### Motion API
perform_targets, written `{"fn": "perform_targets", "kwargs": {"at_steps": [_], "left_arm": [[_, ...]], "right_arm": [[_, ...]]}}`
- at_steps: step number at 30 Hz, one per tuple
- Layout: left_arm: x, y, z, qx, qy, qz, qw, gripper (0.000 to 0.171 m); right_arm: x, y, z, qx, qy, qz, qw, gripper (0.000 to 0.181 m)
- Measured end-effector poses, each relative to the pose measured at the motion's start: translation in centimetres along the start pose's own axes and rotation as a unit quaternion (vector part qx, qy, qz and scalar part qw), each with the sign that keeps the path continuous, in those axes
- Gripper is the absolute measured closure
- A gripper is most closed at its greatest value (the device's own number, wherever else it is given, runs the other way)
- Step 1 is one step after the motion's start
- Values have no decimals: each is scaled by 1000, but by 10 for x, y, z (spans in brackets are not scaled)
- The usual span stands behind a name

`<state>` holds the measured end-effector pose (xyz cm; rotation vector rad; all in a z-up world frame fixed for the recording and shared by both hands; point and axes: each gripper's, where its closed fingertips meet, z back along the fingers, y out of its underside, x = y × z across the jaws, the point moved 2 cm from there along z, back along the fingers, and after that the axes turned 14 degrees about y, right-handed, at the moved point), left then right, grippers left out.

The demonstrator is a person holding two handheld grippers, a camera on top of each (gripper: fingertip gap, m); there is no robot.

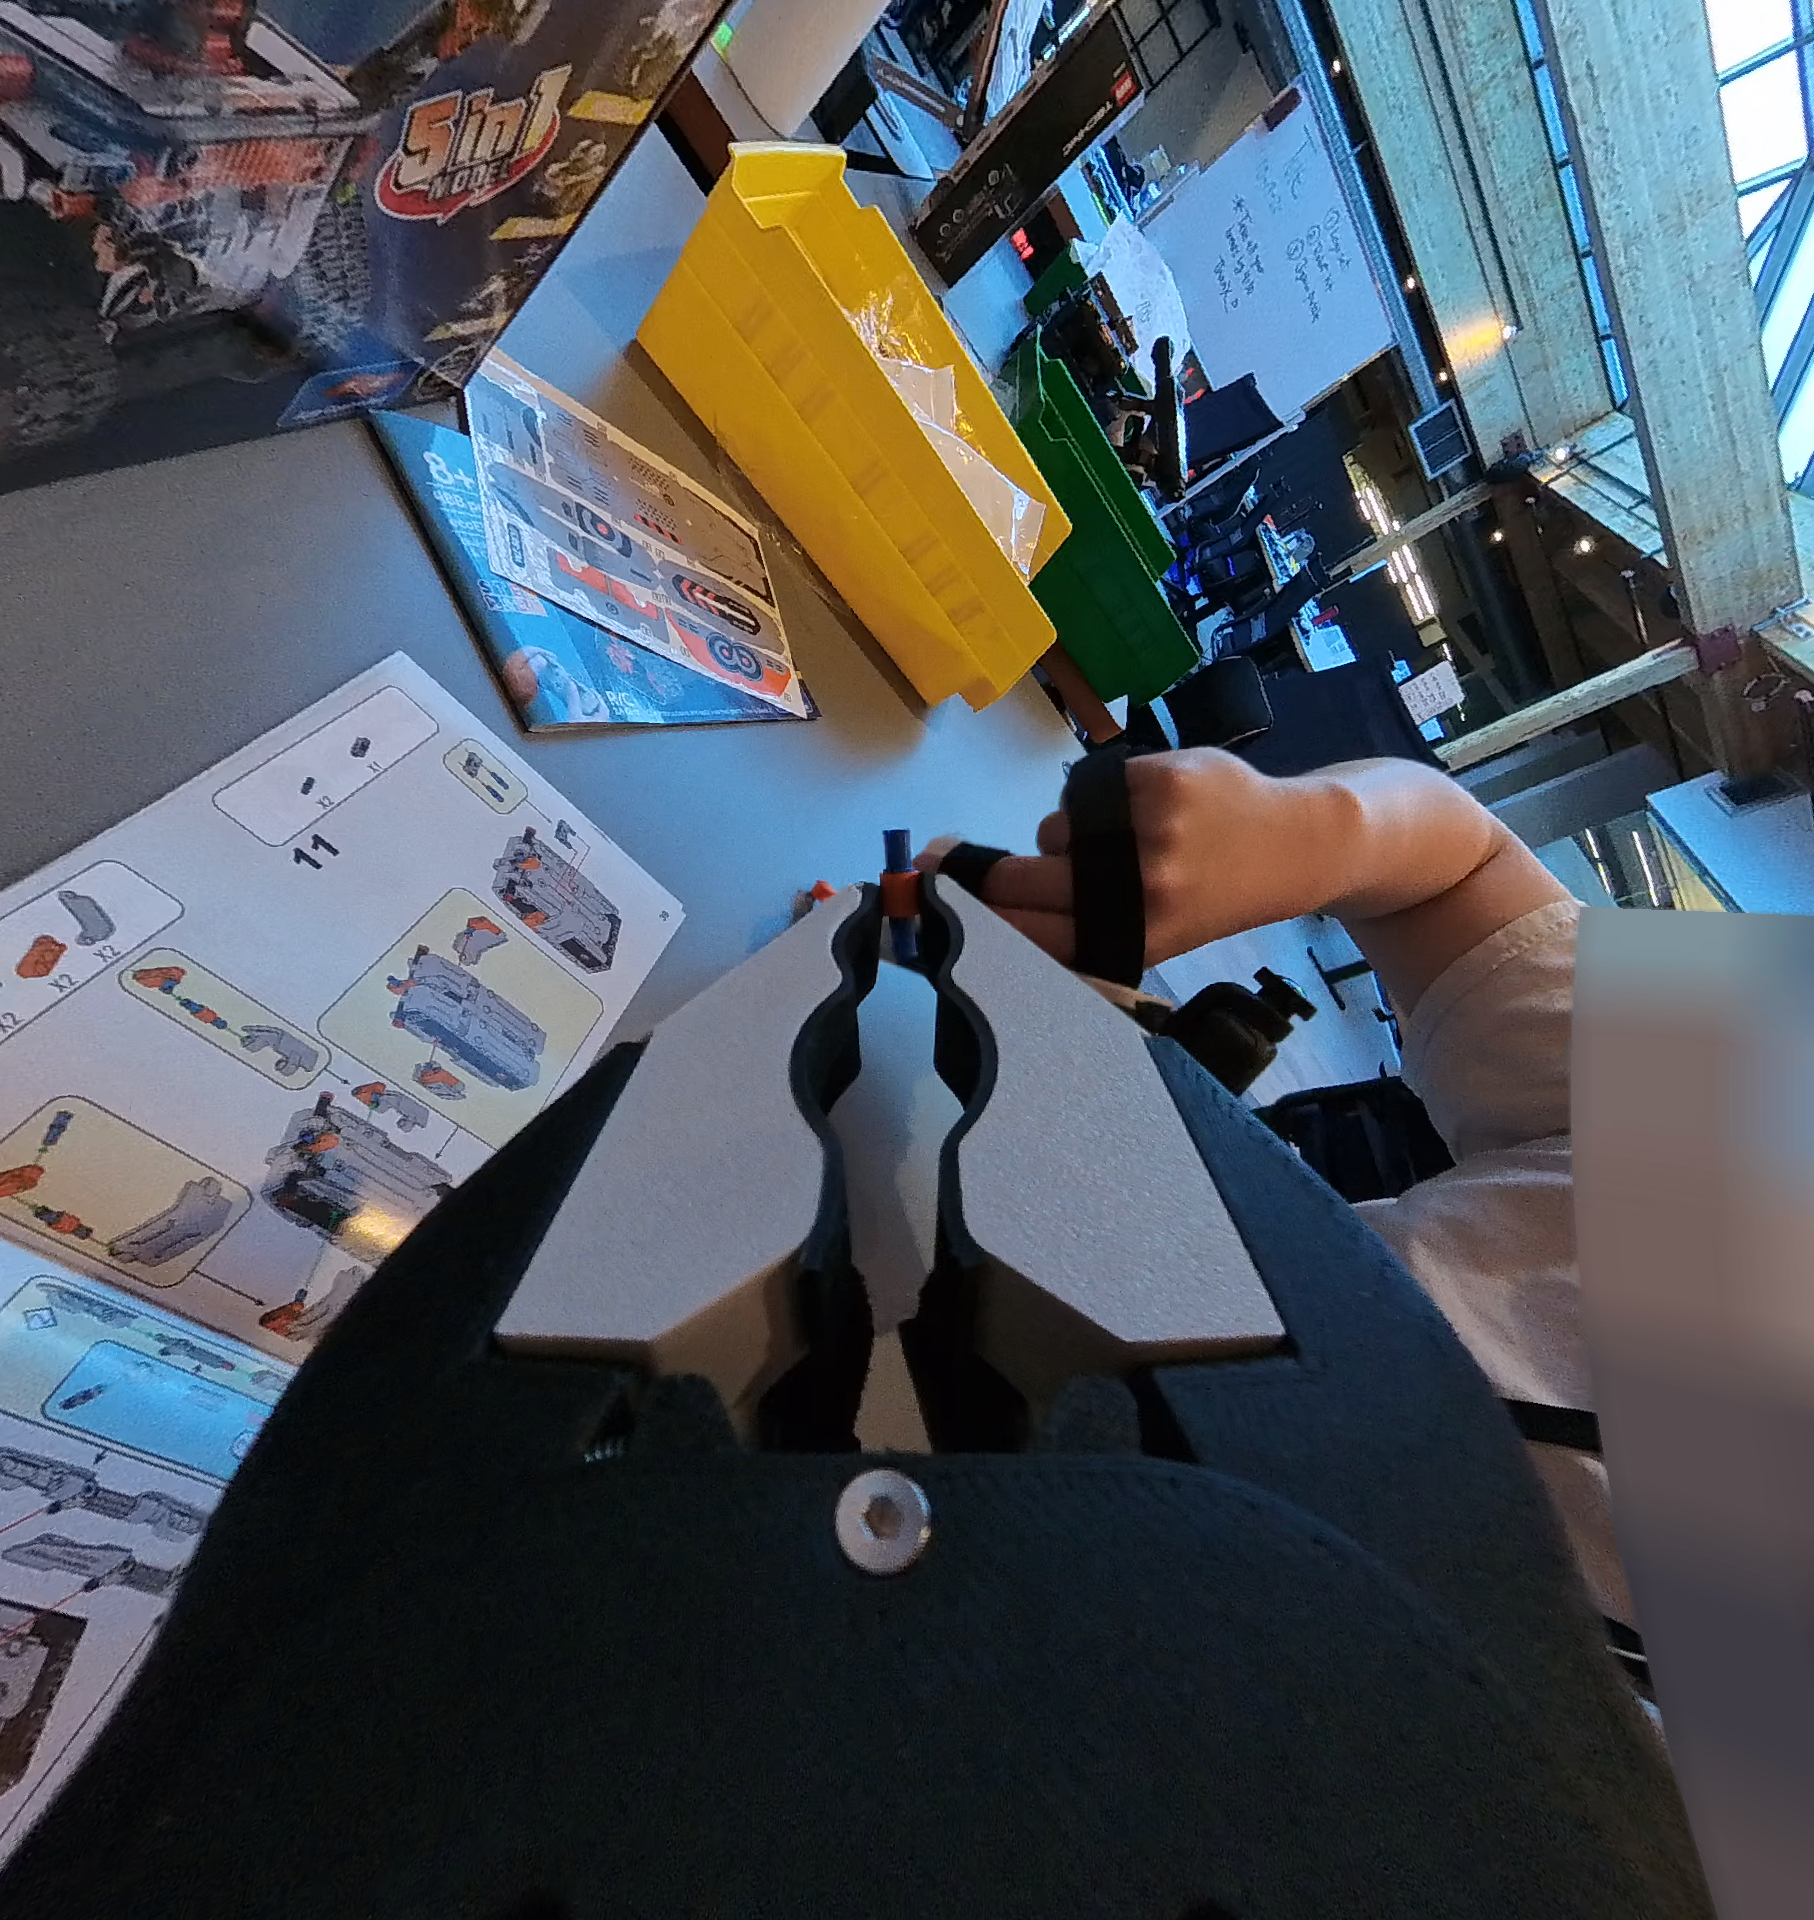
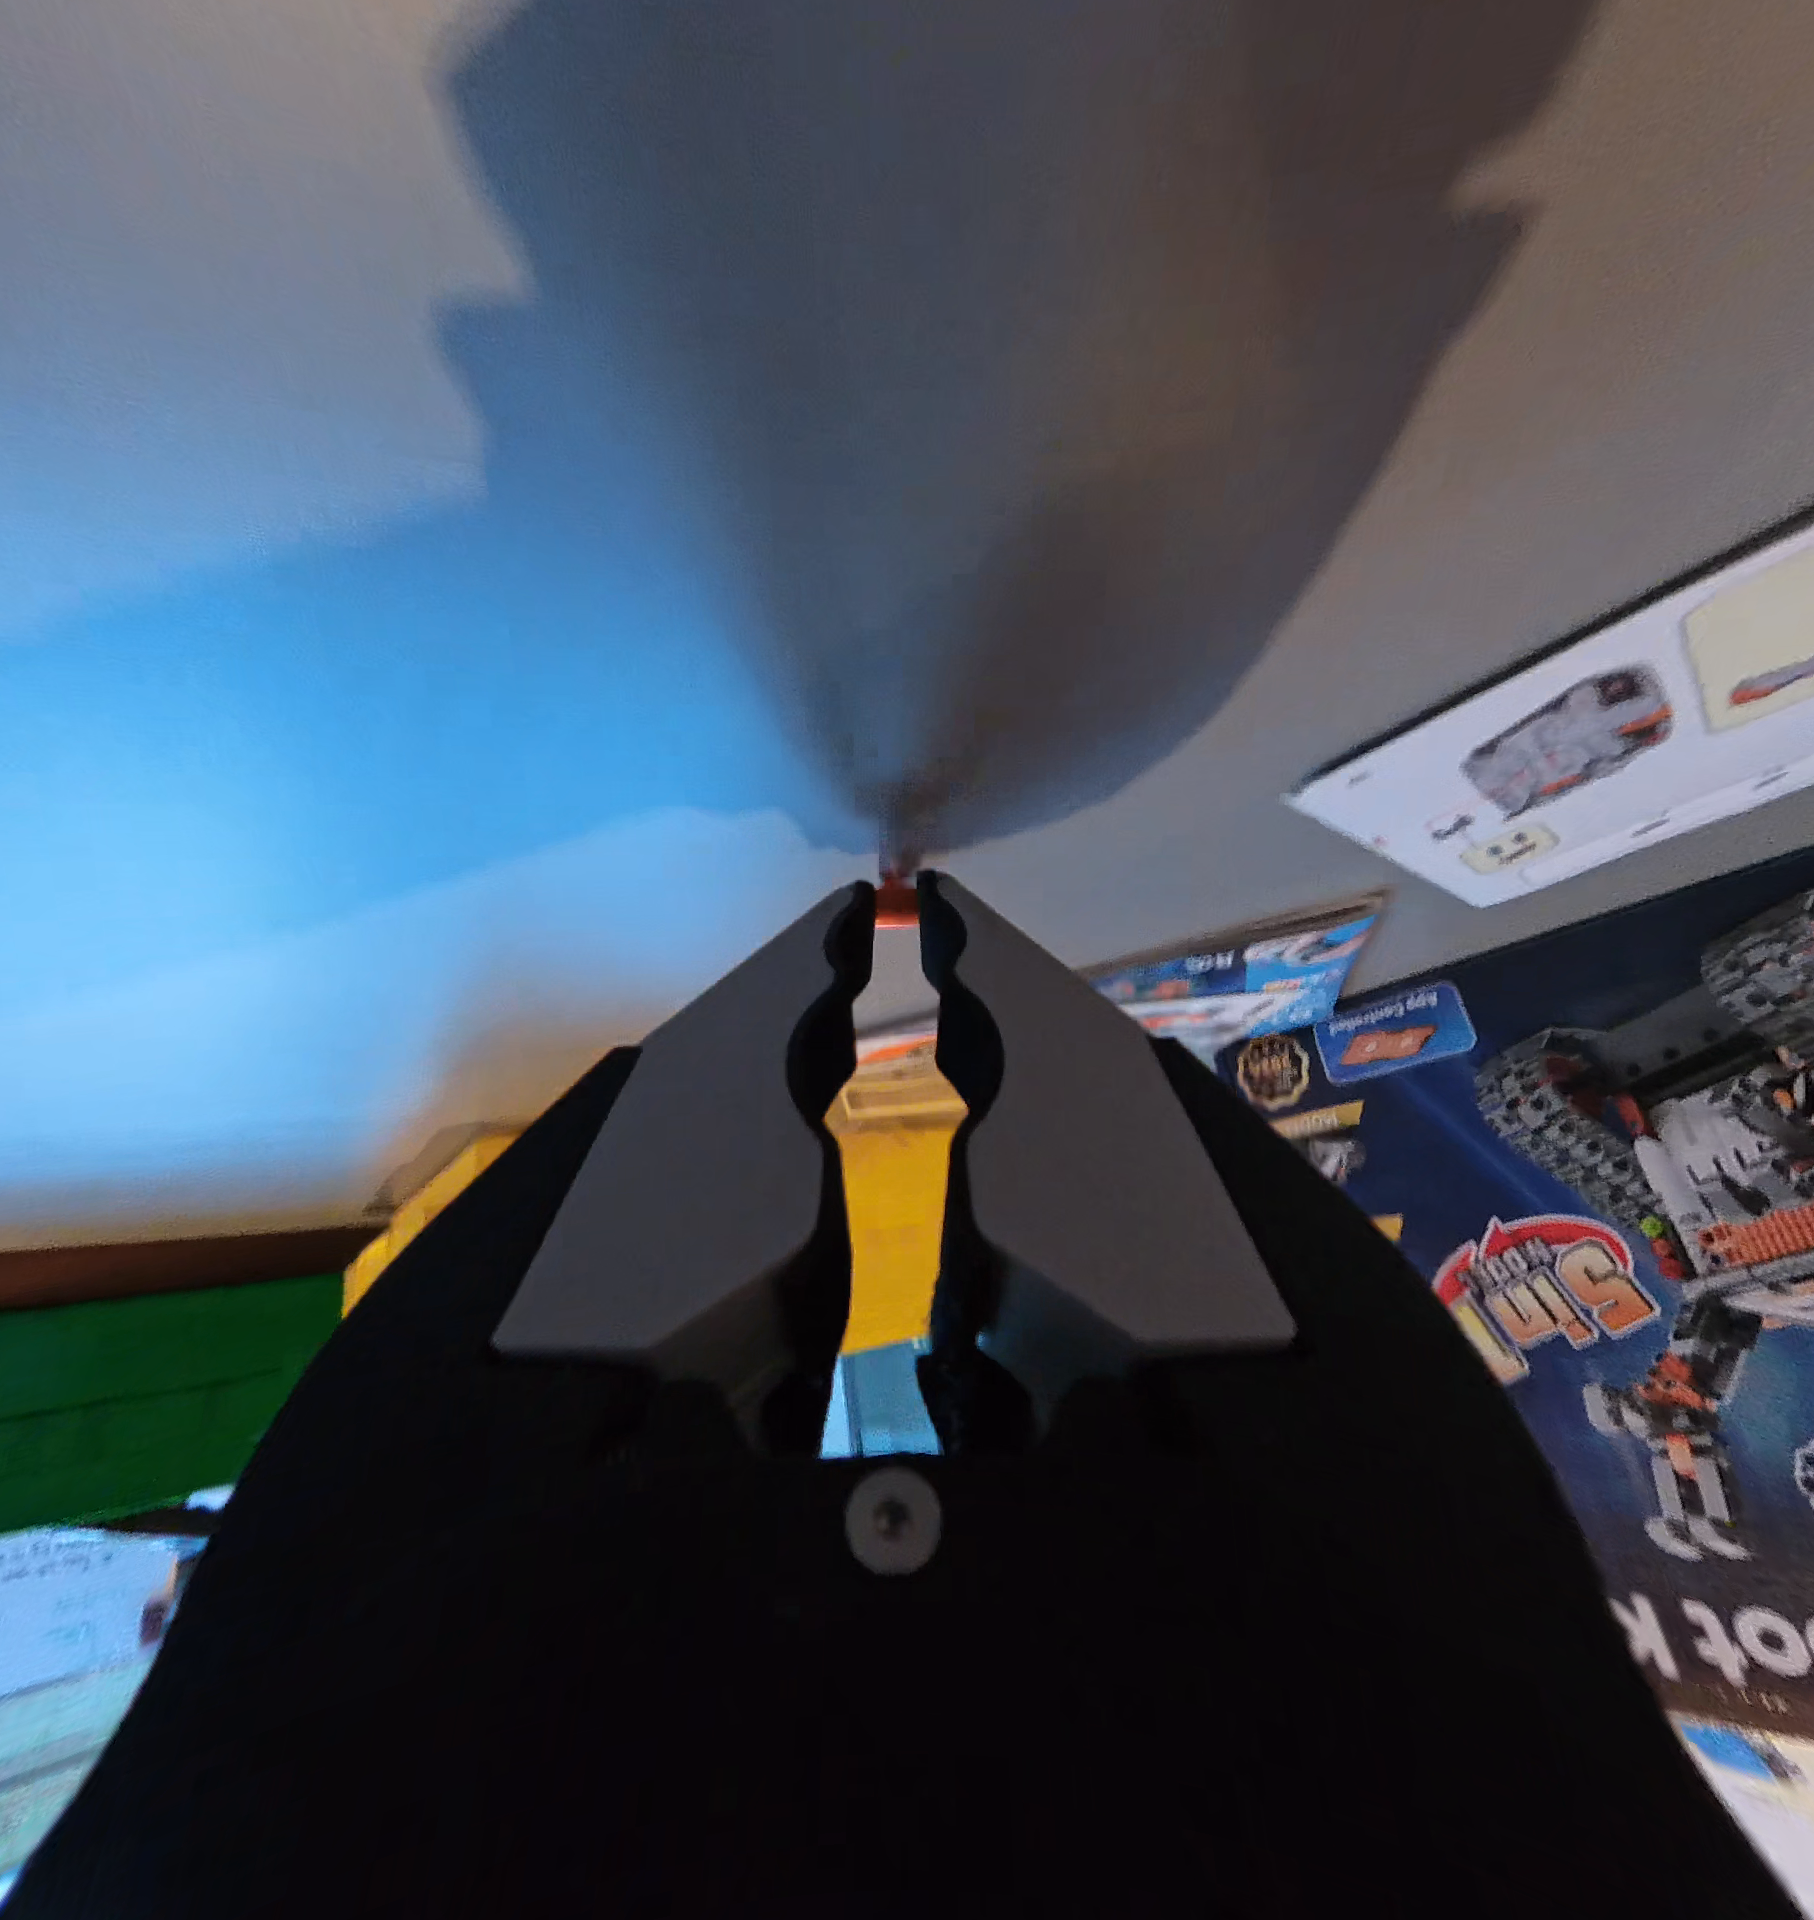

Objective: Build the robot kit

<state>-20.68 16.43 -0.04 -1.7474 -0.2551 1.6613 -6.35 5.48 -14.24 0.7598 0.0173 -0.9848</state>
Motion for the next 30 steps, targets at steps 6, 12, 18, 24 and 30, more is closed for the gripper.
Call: {"fn": "perform_targets", "kwargs": {"at_steps": [6, 12, 18, 24, 30], "left_arm": [[0, 2, -3, 3, 11, 5, 1000, 166], [-5, -1, -1, -5, 25, 3, 1000, 166], [-6, 1, -9, 5, 35, 3, 999, 166], [-1, 5, -15, 16, 33, 11, 999, 166], [4, 10, -23, 27, 36, 23, 999, 166]], "right_arm": [[-4, -13, 4, -85, -44, -114, 989, 154], [-20, 31, 25, -374, -137, -439, 805, 166], [2, 21, -14, -364, -85, -400, 837, 151], [-2, 7, -10, -392, -103, -401, 821, 159], [-2, 8, -12, -379, -143, -475, 781, 174]]}}
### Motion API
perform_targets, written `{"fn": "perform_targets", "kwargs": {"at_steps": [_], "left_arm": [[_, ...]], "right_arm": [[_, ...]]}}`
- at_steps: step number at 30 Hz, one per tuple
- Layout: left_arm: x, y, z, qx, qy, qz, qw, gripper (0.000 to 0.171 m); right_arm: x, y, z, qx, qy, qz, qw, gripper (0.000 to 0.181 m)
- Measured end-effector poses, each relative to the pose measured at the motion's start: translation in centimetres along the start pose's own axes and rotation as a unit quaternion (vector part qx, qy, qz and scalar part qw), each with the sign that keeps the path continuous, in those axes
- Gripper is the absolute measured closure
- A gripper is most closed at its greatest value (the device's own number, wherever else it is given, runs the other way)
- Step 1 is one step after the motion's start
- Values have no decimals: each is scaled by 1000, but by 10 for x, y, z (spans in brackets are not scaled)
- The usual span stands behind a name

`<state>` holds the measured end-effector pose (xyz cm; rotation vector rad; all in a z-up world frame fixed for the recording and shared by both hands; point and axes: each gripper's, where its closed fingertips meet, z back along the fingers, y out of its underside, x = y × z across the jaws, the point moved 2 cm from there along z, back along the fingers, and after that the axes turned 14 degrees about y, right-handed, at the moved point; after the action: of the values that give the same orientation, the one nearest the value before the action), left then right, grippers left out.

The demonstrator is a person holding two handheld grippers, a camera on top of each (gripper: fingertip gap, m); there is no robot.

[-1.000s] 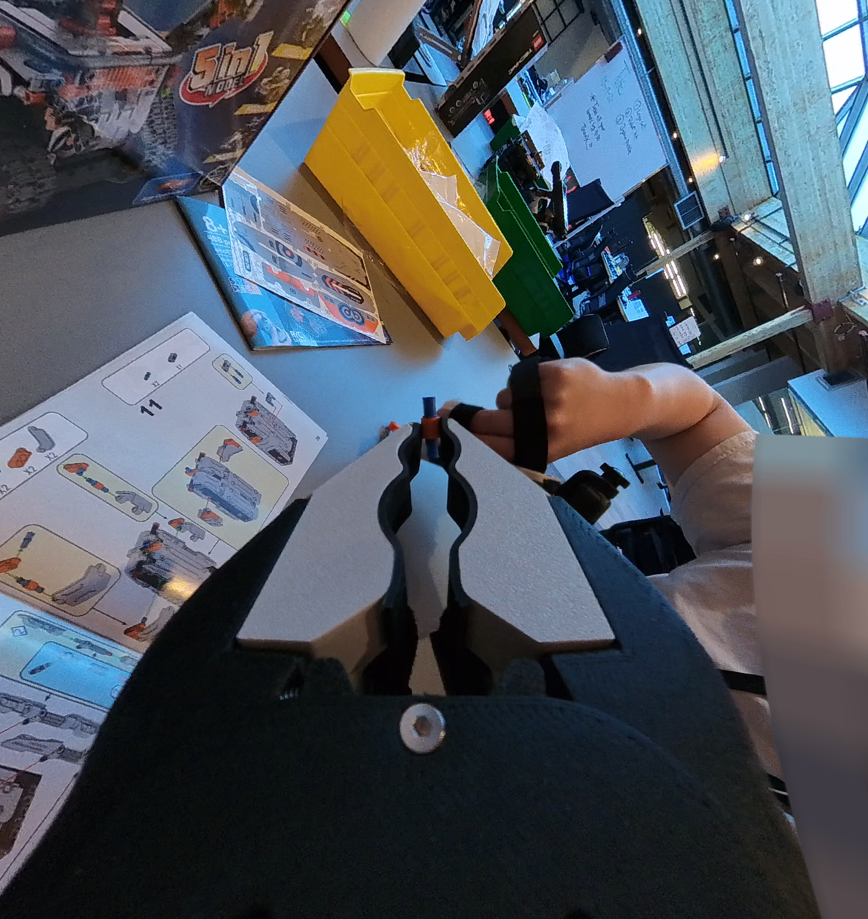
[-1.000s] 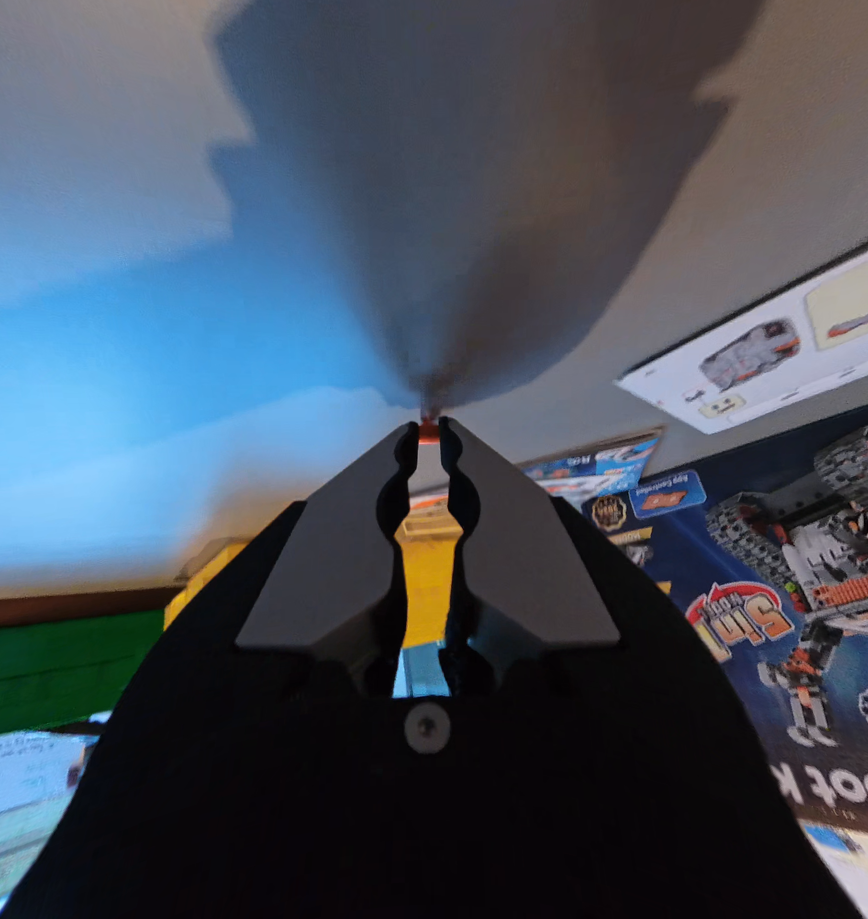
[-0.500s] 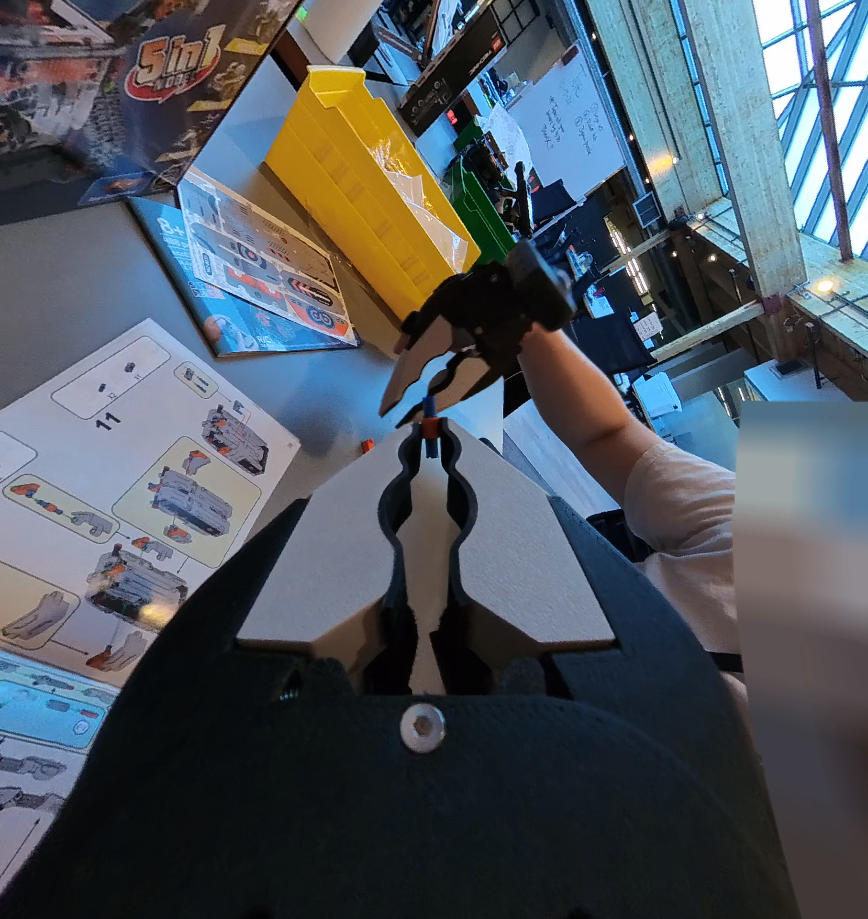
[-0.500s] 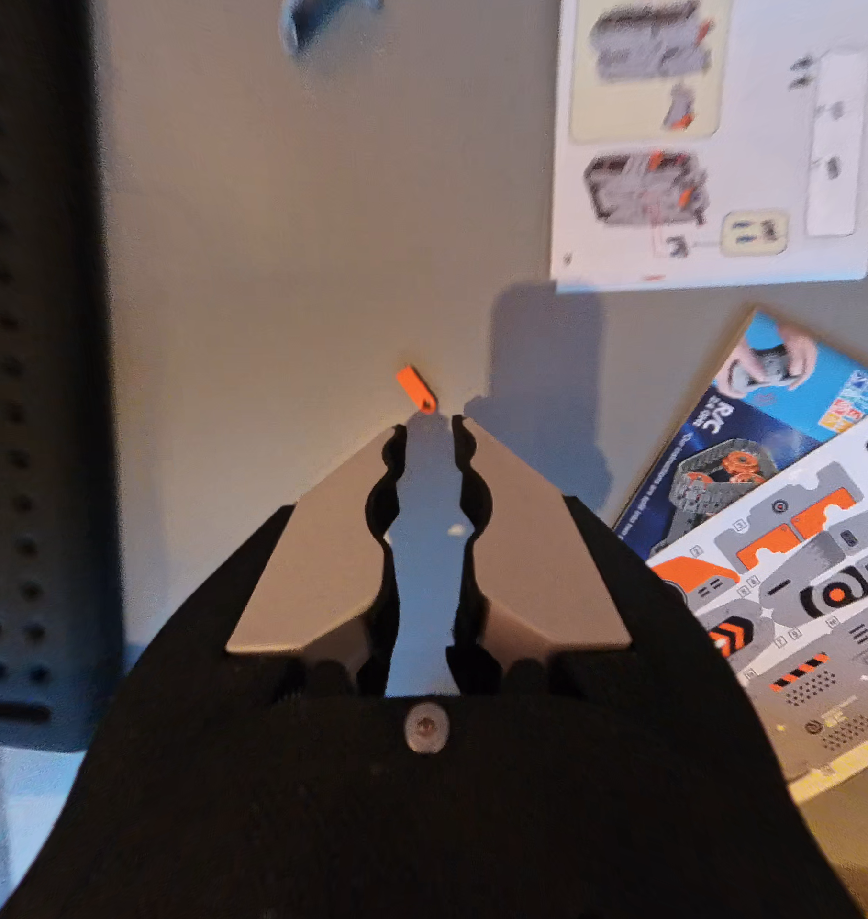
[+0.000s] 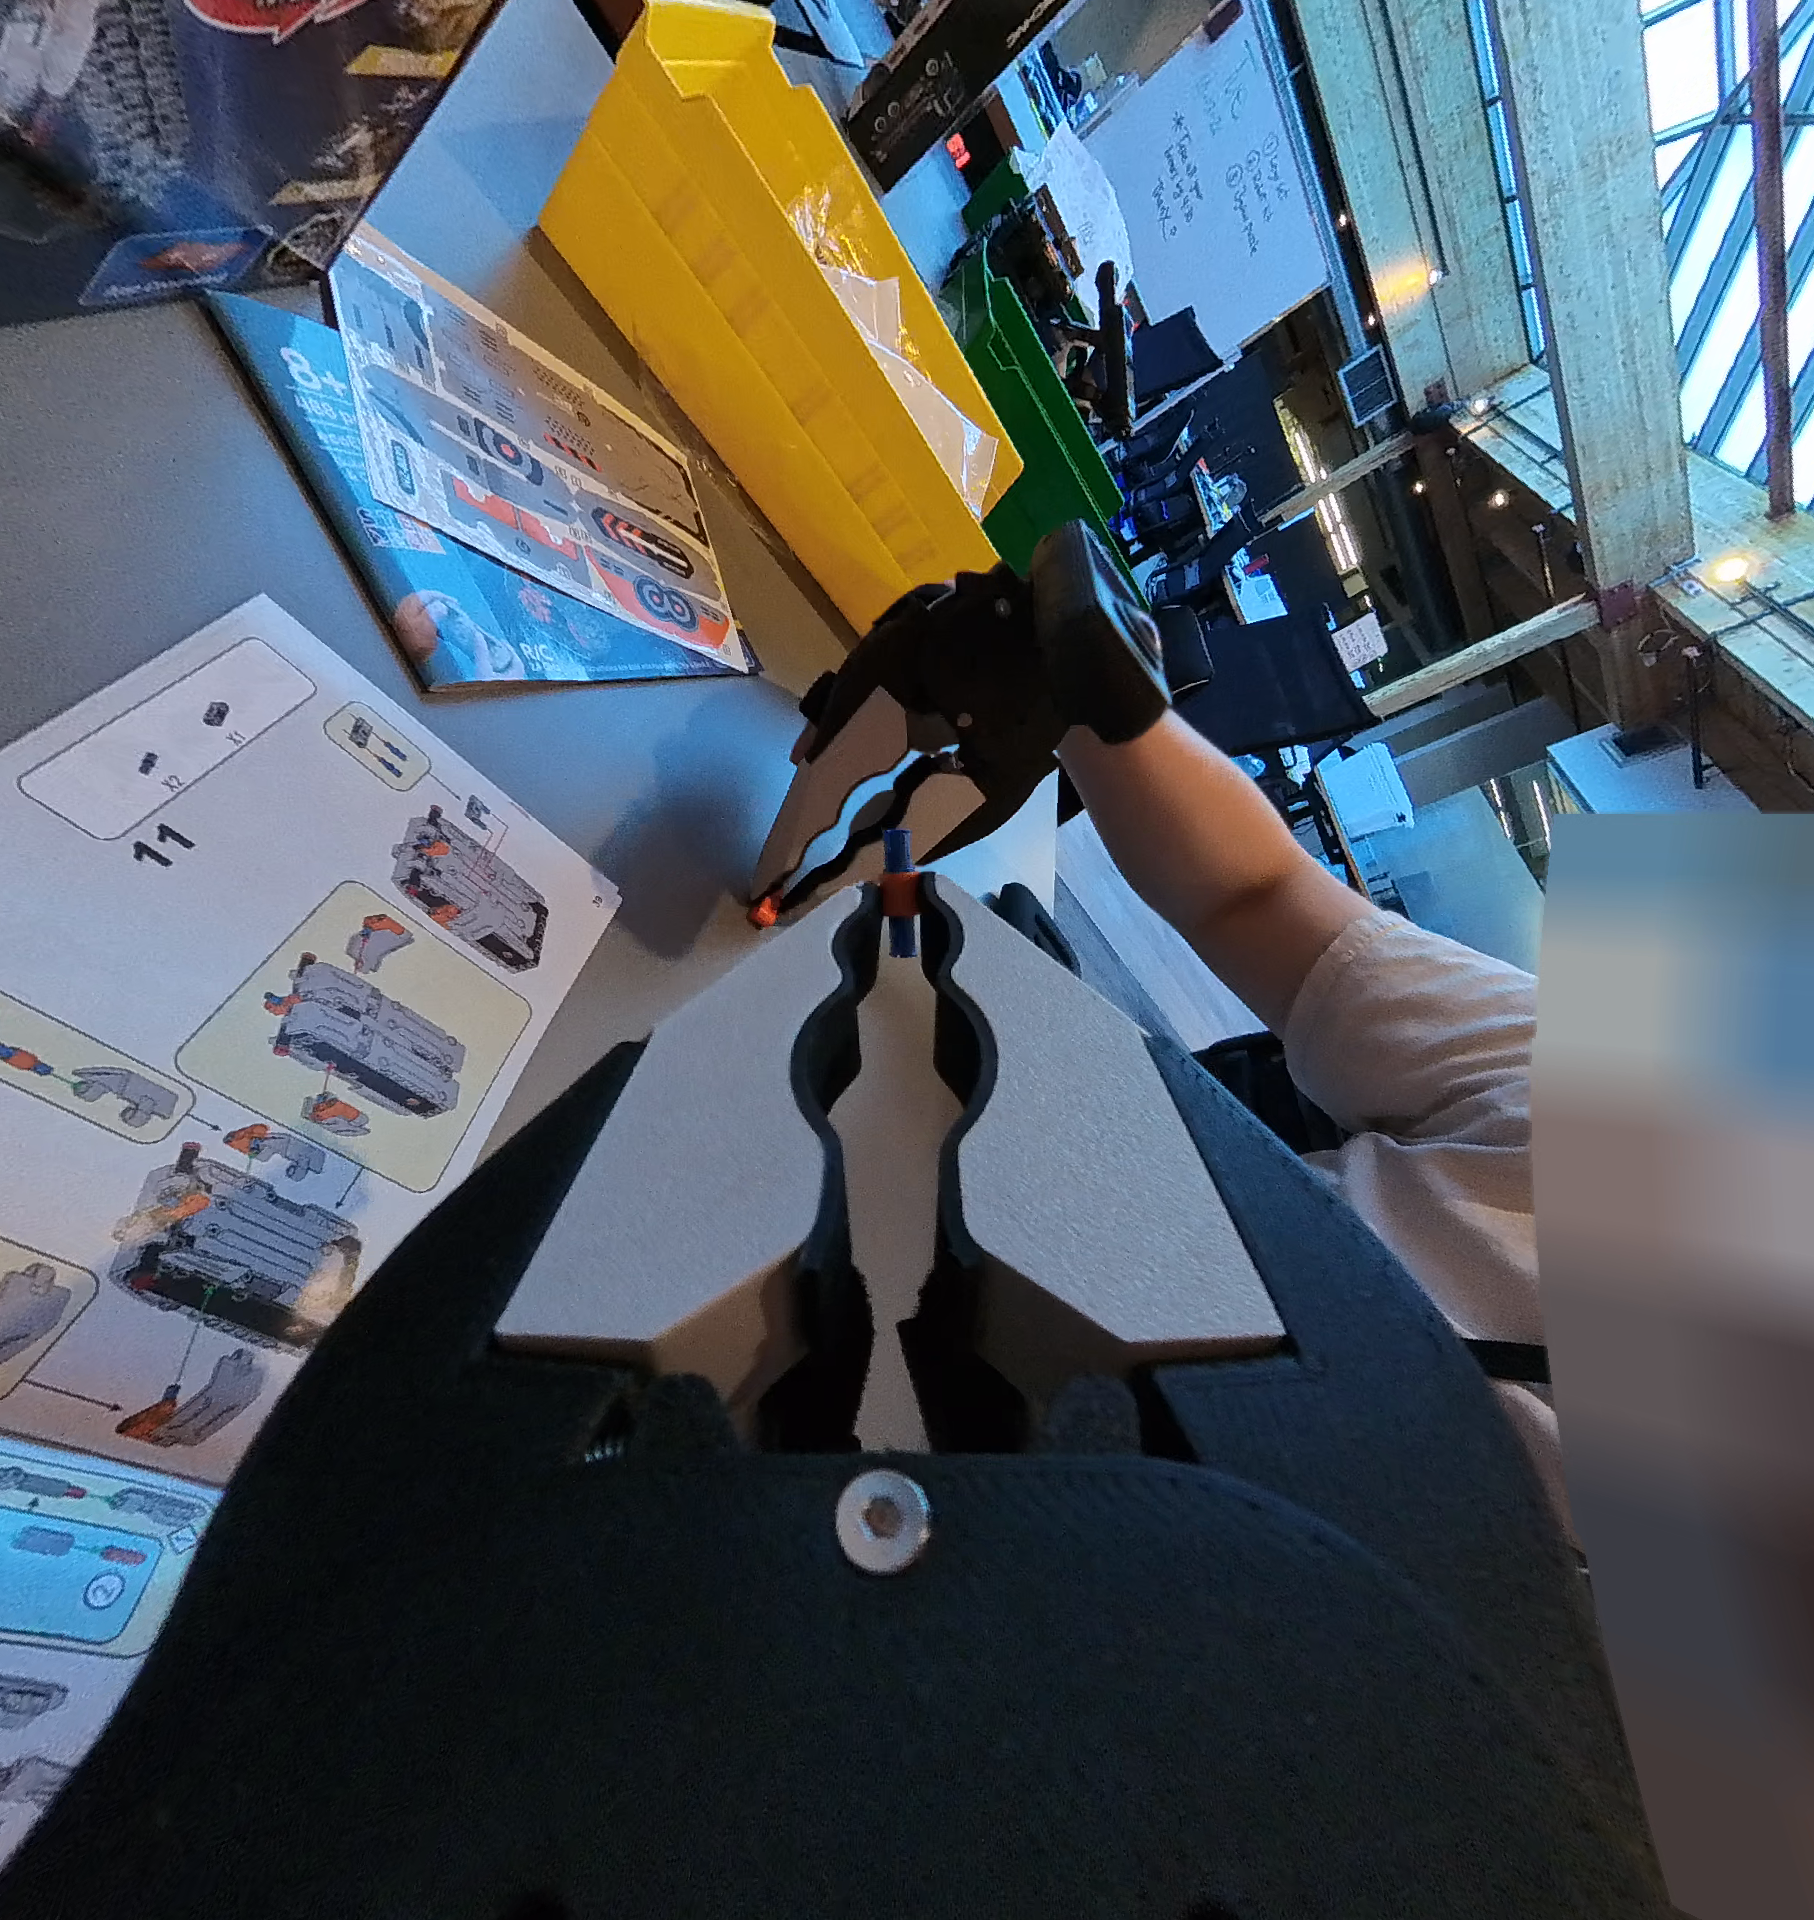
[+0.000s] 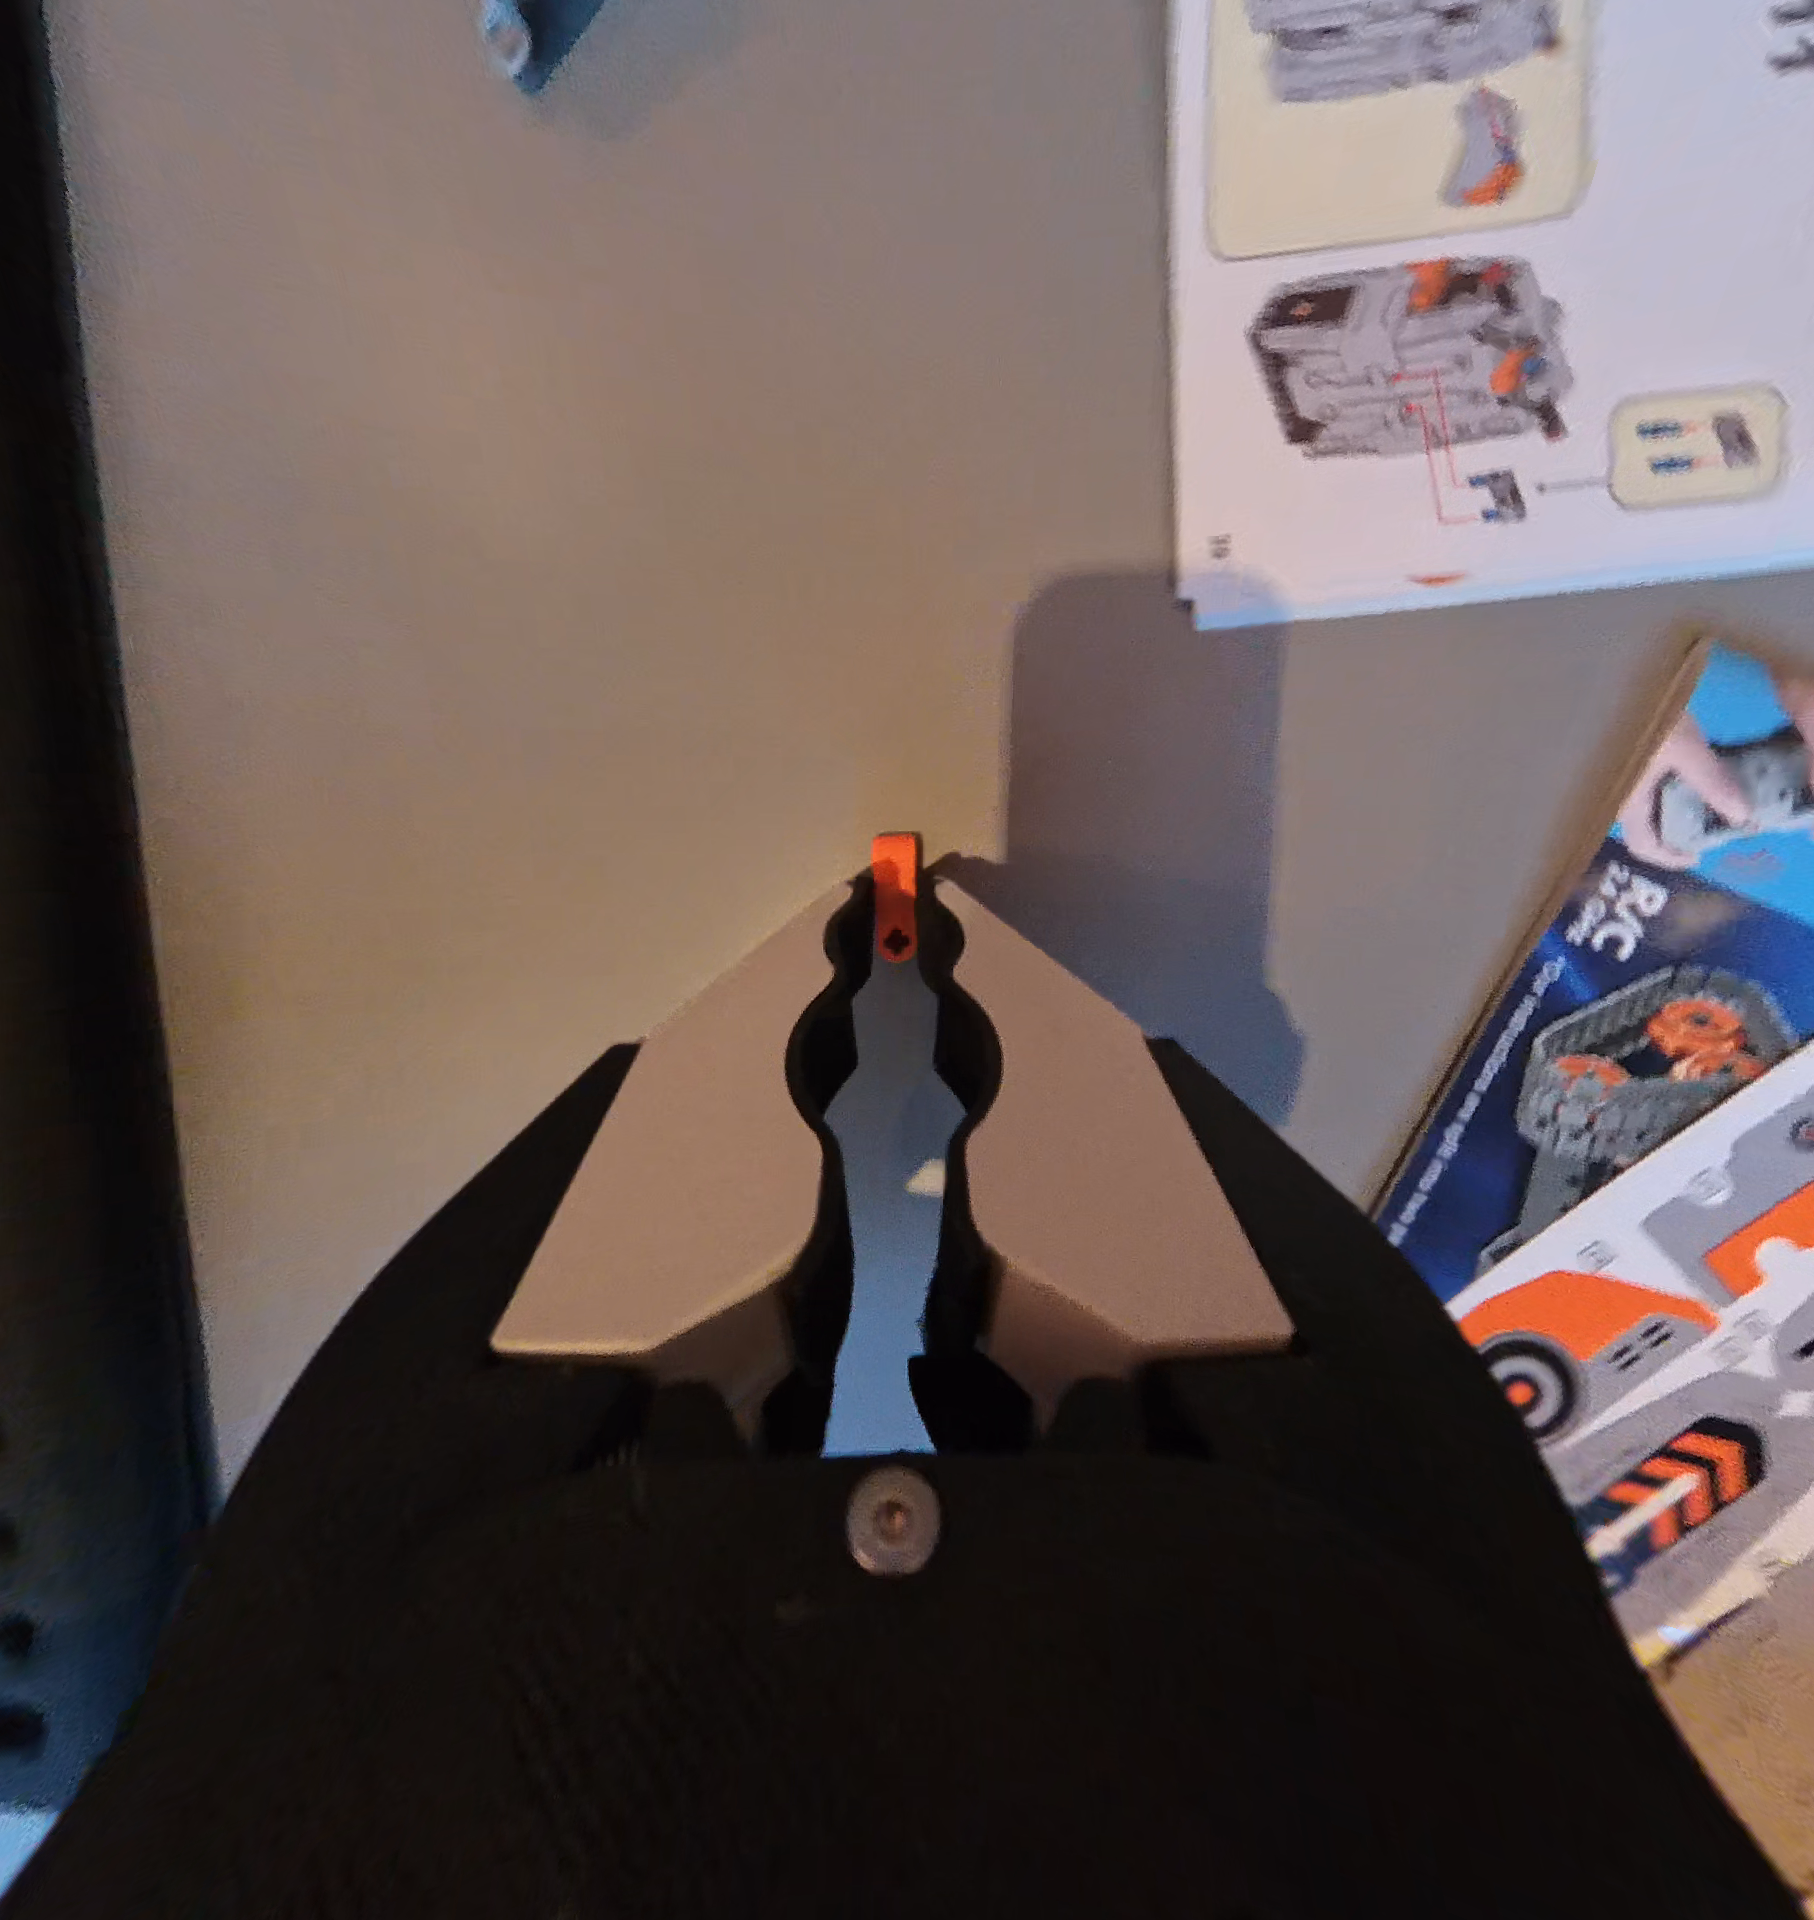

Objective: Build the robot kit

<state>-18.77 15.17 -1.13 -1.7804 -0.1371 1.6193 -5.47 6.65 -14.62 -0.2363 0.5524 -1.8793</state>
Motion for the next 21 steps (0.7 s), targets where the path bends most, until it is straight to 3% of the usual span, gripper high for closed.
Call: {"fn": "perform_targets", "kwargs": {"at_steps": [4, 7, 10, 18, 21], "left_arm": [[3, 3, -9, 13, 1, 3, 1000, 166], [9, 7, -18, 23, 3, 11, 1000, 166], [15, 13, -27, 36, 9, 25, 999, 166], [27, 24, -44, 63, 15, 45, 997, 166], [30, 27, -46, 69, 12, 49, 996, 166]], "right_arm": [[-8, -6, -5, -49, 58, -77, 994, 173], [-4, -6, -4, -88, 82, -99, 988, 155], [-2, -6, -5, -122, 101, -121, 980, 154], [0, -8, -2, -181, 81, -109, 974, 147], [-1, -6, -4, -172, 64, -110, 977, 146]]}}
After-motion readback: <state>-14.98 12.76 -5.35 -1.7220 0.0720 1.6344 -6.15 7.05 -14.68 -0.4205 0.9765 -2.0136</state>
